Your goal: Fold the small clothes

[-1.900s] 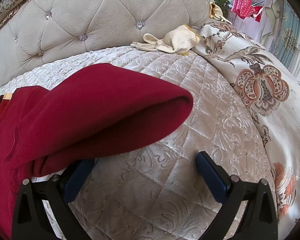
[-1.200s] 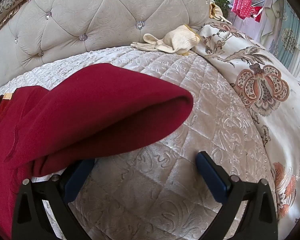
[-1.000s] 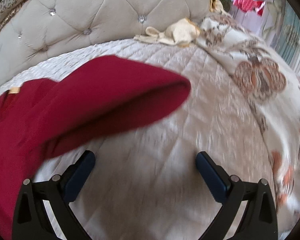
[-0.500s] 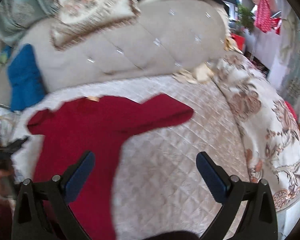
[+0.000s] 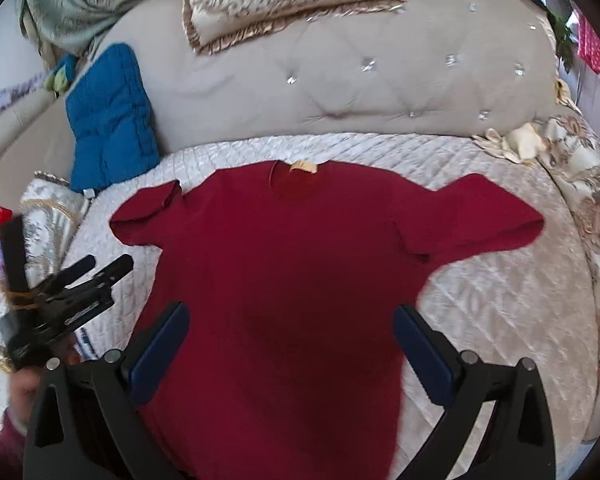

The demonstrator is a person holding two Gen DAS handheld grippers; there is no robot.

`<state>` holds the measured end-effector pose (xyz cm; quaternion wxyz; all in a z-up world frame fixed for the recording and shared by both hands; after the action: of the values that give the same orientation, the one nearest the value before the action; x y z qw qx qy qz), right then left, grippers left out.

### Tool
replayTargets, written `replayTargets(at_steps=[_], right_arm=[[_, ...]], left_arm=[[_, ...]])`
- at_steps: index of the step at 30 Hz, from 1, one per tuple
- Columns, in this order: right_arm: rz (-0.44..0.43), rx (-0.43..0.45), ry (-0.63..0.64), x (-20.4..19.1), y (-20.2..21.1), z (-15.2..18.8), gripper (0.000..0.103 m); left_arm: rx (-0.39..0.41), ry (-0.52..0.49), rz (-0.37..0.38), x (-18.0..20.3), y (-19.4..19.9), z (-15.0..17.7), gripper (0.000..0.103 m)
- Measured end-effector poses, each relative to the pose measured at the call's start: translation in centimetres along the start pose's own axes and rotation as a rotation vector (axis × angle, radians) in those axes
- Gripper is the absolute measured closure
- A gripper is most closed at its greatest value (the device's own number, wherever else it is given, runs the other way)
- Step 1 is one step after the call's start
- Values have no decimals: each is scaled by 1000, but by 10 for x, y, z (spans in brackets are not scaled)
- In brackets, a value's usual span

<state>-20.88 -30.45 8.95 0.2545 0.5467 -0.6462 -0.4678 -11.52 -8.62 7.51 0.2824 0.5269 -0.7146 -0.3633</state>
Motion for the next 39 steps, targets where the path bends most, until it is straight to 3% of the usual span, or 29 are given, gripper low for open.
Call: replayTargets(at_steps=[16,39], right_arm=[[76,6,60,-35,-39,-9,0],[117,-23,22,-34,-61,-13,0]], left_arm=[[-28,39,-5,-14,-23,5,38],[-40,45,-5,-18,-31,7,38]])
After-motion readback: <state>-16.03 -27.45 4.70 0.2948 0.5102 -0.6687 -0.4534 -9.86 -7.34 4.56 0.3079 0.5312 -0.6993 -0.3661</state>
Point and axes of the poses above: each gripper's, at about its wrist camera, not at the fingertips, and y roughly against the way its jaws point, x to its right, z to its underside, the point moved 6 cm from there along -y, roughly the way its jaws point, and after that the axes turned 9 degrees about -x, right-handed, at the moved point
